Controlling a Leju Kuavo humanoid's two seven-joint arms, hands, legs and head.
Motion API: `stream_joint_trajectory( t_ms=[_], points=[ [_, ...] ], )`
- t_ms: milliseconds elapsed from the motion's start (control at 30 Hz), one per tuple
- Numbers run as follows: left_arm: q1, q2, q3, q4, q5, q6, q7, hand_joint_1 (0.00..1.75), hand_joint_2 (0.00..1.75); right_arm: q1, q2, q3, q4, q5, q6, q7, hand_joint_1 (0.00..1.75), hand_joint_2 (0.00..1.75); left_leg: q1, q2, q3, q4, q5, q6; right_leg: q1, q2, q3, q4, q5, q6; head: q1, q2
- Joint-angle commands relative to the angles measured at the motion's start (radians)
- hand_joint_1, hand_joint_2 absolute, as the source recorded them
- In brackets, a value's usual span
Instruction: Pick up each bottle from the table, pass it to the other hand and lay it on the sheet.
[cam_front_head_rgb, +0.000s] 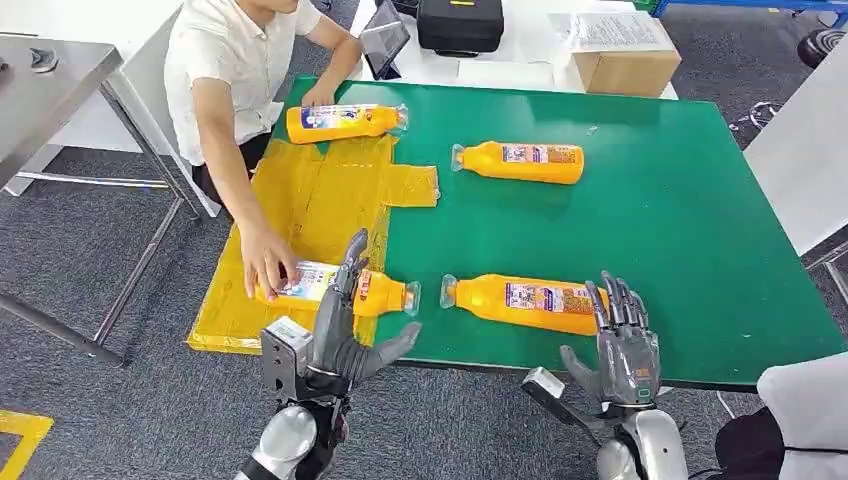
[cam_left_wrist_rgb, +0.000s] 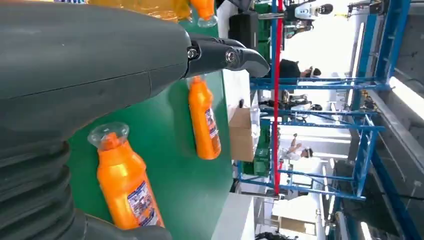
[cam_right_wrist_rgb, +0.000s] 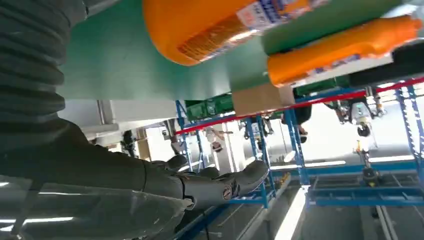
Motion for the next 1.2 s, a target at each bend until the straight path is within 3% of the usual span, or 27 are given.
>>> stream_joint_trajectory(
  t_ms=[33, 167, 333, 467, 733, 1200],
  points=[
    [-0.019, 0.005, -0.051, 0.086, 0.001, -0.003, 0.022, 0.0, 1.75, -0.153, -0.127, 0.076, 0.322, 0.012, -0.003, 0.138, 0.0, 1.75, 0.002, 0.002, 0.007, -0.002, -0.002, -0.002, 0.002, 0.002, 0.007, -0.003, -0.001, -0.002, 0.0, 0.0],
    [-0.055, -0.008, -0.084, 0.133, 0.025, -0.011, 0.075, 0.0, 1.75, -0.261, -0.156, 0.133, 0.518, 0.007, -0.003, 0.205, 0.0, 1.75, 0.002, 0.004, 0.004, -0.001, -0.001, -0.001, 0.002, 0.004, 0.004, -0.002, 0.001, -0.001, 0.0, 0.0],
    [-0.07, -0.017, -0.107, 0.153, 0.037, -0.002, 0.096, 0.0, 1.75, -0.298, -0.157, 0.148, 0.589, -0.012, -0.003, 0.203, 0.0, 1.75, 0.002, 0.003, 0.009, -0.001, -0.002, -0.003, 0.002, 0.002, 0.009, -0.002, -0.002, -0.004, 0.0, 0.0],
    [-0.108, -0.025, -0.139, 0.209, 0.011, 0.052, 0.093, 0.0, 1.75, -0.399, -0.159, 0.19, 0.76, -0.038, -0.003, 0.209, 0.0, 1.75, 0.001, 0.004, 0.004, -0.001, 0.0, -0.001, 0.002, 0.003, 0.004, -0.001, 0.0, -0.002, 0.0, 0.0],
    [-0.119, -0.027, -0.16, 0.231, 0.002, 0.066, 0.101, 0.0, 1.75, -0.392, -0.137, 0.203, 0.73, -0.014, -0.003, 0.196, 0.0, 1.75, 0.002, 0.003, 0.006, -0.001, 0.0, -0.001, 0.002, 0.001, 0.006, -0.001, -0.001, -0.002, 0.0, 0.0],
    [-0.141, -0.021, -0.192, 0.237, 0.012, 0.039, 0.121, 0.0, 1.75, -0.471, -0.125, 0.315, 0.846, 0.019, -0.003, 0.204, 0.0, 1.75, 0.002, 0.004, 0.008, -0.001, 0.0, -0.001, 0.002, 0.003, 0.007, -0.001, 0.0, -0.003, 0.0, 0.0]
  ],
)
